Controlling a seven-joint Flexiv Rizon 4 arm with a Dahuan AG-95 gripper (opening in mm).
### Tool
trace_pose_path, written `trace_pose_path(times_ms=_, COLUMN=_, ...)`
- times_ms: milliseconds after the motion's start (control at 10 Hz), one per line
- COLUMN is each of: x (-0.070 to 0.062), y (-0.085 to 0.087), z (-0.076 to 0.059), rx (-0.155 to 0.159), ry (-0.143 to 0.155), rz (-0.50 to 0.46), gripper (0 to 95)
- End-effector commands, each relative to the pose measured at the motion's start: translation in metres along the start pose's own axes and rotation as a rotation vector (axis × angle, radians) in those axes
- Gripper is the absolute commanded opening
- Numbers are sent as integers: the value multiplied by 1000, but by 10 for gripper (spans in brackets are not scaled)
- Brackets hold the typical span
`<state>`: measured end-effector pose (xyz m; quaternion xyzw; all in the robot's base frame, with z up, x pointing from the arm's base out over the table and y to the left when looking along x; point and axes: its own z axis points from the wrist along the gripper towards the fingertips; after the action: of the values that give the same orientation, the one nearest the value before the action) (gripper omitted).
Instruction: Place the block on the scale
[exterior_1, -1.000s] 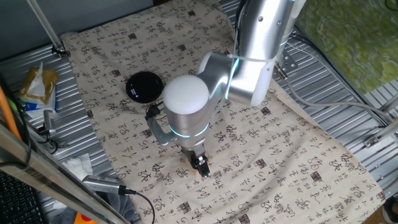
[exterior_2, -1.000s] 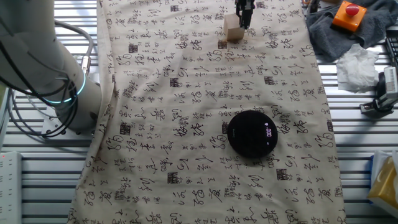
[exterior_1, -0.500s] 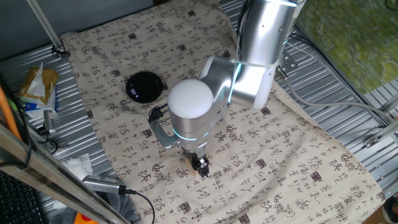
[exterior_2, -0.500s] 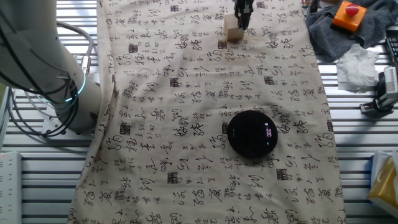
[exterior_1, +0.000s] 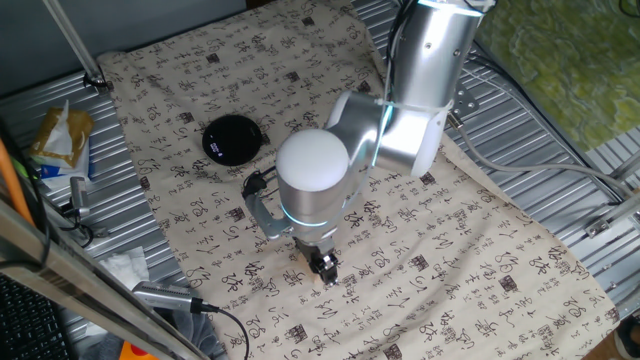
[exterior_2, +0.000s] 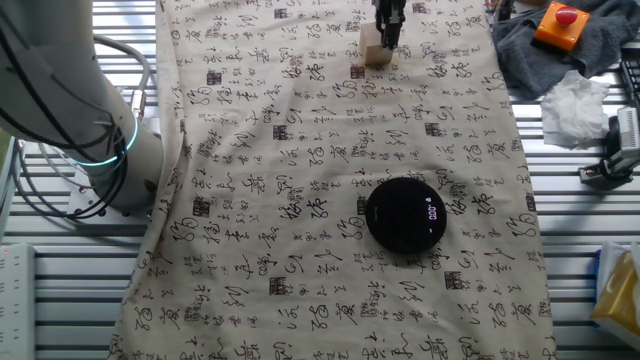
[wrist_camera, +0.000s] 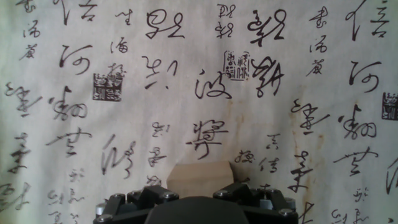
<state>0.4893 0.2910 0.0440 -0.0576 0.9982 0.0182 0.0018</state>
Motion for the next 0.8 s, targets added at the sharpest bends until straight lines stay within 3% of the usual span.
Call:
trace_pose_path(times_ms=100, x=1, y=-2, z=0, rx=5, ry=-10, rz=-9, gripper=760)
trace_pose_path(times_ms=300, x=0, y=-4, z=0, rx=26, ry=-13, rz=-1, gripper=0)
trace_pose_path(times_ms=800, x=0, y=-5, z=-1, rx=14, ry=-23, rz=-15, gripper=0)
